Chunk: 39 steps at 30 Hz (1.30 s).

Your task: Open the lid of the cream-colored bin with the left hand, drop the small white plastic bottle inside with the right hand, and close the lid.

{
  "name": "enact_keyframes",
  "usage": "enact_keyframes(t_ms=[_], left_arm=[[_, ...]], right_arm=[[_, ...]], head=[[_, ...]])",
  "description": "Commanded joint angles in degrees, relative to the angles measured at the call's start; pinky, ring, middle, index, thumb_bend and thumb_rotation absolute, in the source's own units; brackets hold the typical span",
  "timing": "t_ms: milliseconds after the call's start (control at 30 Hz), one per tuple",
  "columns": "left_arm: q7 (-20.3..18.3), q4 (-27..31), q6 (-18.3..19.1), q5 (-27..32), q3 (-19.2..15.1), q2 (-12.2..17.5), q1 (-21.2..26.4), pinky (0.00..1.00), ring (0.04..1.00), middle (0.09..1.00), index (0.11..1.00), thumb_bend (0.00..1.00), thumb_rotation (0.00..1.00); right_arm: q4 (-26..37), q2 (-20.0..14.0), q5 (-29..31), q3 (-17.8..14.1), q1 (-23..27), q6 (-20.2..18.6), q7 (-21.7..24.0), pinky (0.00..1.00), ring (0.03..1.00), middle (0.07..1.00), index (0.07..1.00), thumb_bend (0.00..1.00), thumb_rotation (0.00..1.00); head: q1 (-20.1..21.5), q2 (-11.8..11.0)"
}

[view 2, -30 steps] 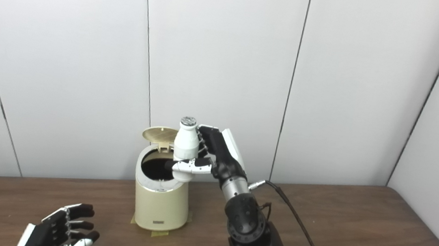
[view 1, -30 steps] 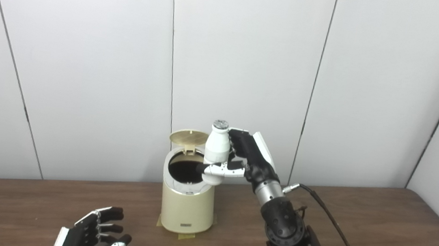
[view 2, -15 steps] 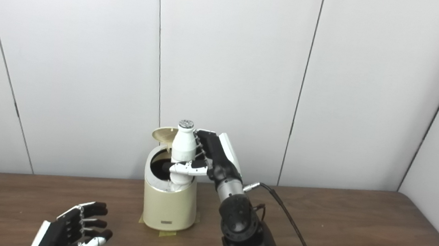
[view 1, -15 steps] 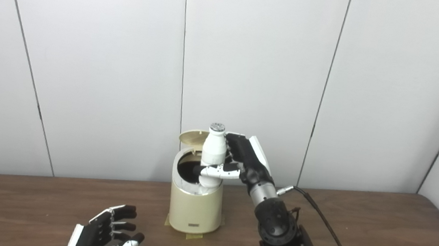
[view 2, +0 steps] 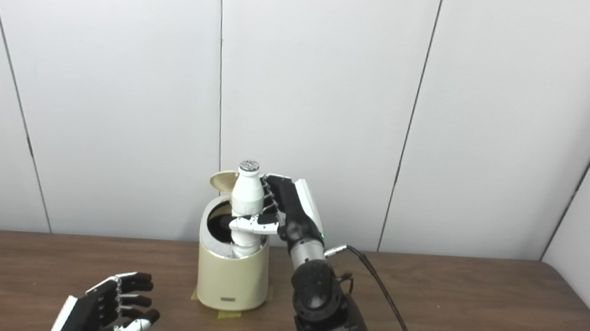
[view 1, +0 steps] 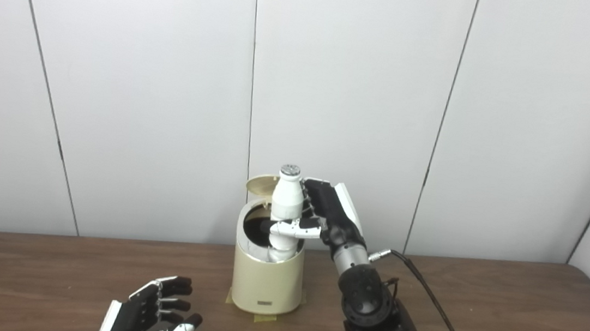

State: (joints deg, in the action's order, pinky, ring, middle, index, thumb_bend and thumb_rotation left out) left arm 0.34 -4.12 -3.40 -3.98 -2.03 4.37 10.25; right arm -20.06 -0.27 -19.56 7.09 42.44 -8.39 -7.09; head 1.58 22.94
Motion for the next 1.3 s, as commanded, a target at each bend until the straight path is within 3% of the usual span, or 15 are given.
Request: enact_keyframes(t_ms=[0,300,500,1000,1267], left_arm=[[0.7,1.8,-1.5,0.0,0.0,-0.4,2.2,0.57,0.640,0.709,0.705,0.64,0.00],[0.8,2.0,-1.3,-0.5,0.2,-0.7,2.0,0.57,0.636,0.707,0.699,0.63,0.00],[0.8,2.0,-1.9,-0.9,0.4,-0.7,1.9,0.56,0.632,0.696,0.693,0.63,0.00],[0.3,2.7,-1.5,0.0,0.4,-1.0,1.3,0.55,0.636,0.698,0.694,0.63,0.00],[0.4,3.1,-1.1,-0.5,0.5,-0.9,1.1,0.56,0.636,0.698,0.690,0.63,0.00]], right_arm=[[-0.2,0.0,-0.3,0.1,3.3,2.7,-1.0,0.36,0.424,0.479,0.496,0.52,0.00],[-3.7,0.4,1.4,-0.5,4.1,7.6,-1.2,0.34,0.400,0.473,0.523,0.52,0.00],[-7.7,0.2,-0.3,0.8,4.9,12.1,-3.6,0.32,0.394,0.468,0.538,0.52,0.00],[-10.4,0.1,-0.6,1.7,4.6,15.1,-6.2,0.32,0.392,0.470,0.536,0.52,0.00],[-12.1,-0.4,-0.4,1.9,4.2,21.2,-7.2,0.31,0.384,0.472,0.539,0.51,0.00]], head=[[-0.1,0.2],[-0.6,0.3],[-0.9,0.3],[-1.4,0.8],[-1.4,1.1]])
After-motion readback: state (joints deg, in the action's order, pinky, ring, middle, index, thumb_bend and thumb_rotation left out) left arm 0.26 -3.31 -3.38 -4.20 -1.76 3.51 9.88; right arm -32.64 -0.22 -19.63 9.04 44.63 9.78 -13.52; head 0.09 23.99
